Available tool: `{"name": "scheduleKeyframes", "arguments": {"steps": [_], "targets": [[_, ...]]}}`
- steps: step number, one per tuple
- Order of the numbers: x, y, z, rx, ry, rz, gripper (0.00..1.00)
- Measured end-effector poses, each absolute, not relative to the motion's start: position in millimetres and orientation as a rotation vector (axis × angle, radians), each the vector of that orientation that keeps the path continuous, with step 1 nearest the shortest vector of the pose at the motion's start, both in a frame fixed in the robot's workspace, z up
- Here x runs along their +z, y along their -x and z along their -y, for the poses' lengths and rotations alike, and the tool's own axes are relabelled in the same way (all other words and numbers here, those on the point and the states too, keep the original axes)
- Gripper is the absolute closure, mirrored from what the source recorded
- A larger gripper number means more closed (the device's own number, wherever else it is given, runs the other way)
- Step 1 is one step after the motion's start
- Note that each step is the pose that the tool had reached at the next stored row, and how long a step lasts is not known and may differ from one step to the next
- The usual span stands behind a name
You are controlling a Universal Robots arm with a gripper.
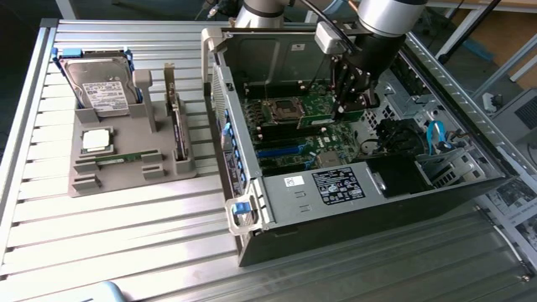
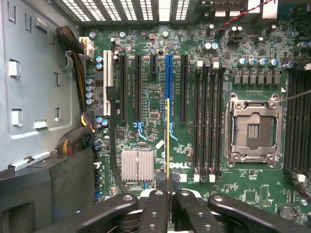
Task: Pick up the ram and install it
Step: 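Insert the ram into the slot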
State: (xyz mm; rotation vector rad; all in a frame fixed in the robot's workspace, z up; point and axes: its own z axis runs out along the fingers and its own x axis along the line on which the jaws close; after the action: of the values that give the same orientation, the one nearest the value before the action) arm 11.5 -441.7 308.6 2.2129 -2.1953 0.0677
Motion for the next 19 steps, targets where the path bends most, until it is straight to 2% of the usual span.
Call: {"name": "scheduleKeyframes", "arguments": {"steps": [19], "targets": [[304.2,-10.5,441.7,0.068,-2.213,2.195,0.88]]}}
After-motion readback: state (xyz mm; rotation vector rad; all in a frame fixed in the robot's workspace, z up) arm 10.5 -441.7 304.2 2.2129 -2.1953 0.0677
